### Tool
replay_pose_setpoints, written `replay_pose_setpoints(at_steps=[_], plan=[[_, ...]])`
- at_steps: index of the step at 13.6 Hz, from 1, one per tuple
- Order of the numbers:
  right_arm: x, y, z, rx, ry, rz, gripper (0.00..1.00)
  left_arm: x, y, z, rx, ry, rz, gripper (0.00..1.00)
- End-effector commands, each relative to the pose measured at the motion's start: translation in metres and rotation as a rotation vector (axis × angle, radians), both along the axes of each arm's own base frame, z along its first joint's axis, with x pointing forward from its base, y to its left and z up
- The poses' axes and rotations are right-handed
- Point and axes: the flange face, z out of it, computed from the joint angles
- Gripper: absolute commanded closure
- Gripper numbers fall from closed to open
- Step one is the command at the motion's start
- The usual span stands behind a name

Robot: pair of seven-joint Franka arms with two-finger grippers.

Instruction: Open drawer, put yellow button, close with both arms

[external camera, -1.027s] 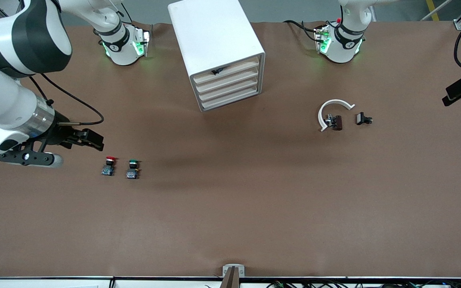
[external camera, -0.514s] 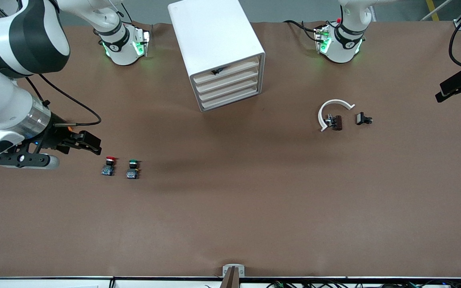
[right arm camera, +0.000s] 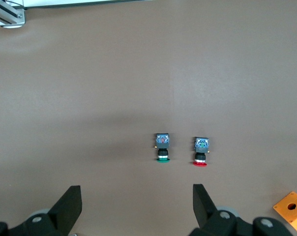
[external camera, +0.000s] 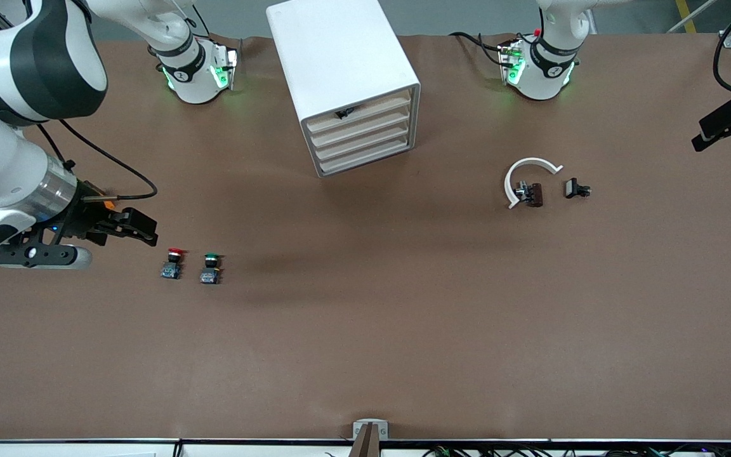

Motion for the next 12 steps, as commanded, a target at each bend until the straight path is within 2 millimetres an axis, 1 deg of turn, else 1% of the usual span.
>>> replay_pose_setpoints(at_steps=[1, 4, 6, 7, 8, 10, 12], plan=[[-0.002, -0.011, 0.005, -0.007, -0.006, 0.043, 0.00, -0.014, -0.013, -0.007, -0.010, 0.015, -0.041, 0.00], [-0.003, -0.015, 0.011, -0.019, -0.018, 0.060, 0.00, -0.021, -0.025, -0.009, -0.007, 0.014, -0.062, 0.00], [-0.006, -0.030, 0.008, -0.084, 0.014, 0.095, 0.00, -0.029, -0.030, -0.011, -0.003, 0.001, -0.070, 0.00], [-0.009, -0.034, 0.008, -0.100, 0.034, 0.108, 0.00, -0.032, -0.034, -0.011, -0.002, -0.002, -0.077, 0.00], [-0.010, -0.044, 0.007, -0.111, 0.051, 0.121, 0.00, -0.032, -0.035, -0.011, -0.002, -0.002, -0.080, 0.00], [-0.008, -0.075, 0.007, -0.114, 0.055, 0.184, 0.00, -0.033, -0.045, -0.010, -0.002, -0.005, -0.097, 0.00], [-0.009, -0.097, 0.007, -0.113, 0.058, 0.195, 0.00, -0.033, -0.046, -0.009, -0.002, -0.008, -0.100, 0.00]])
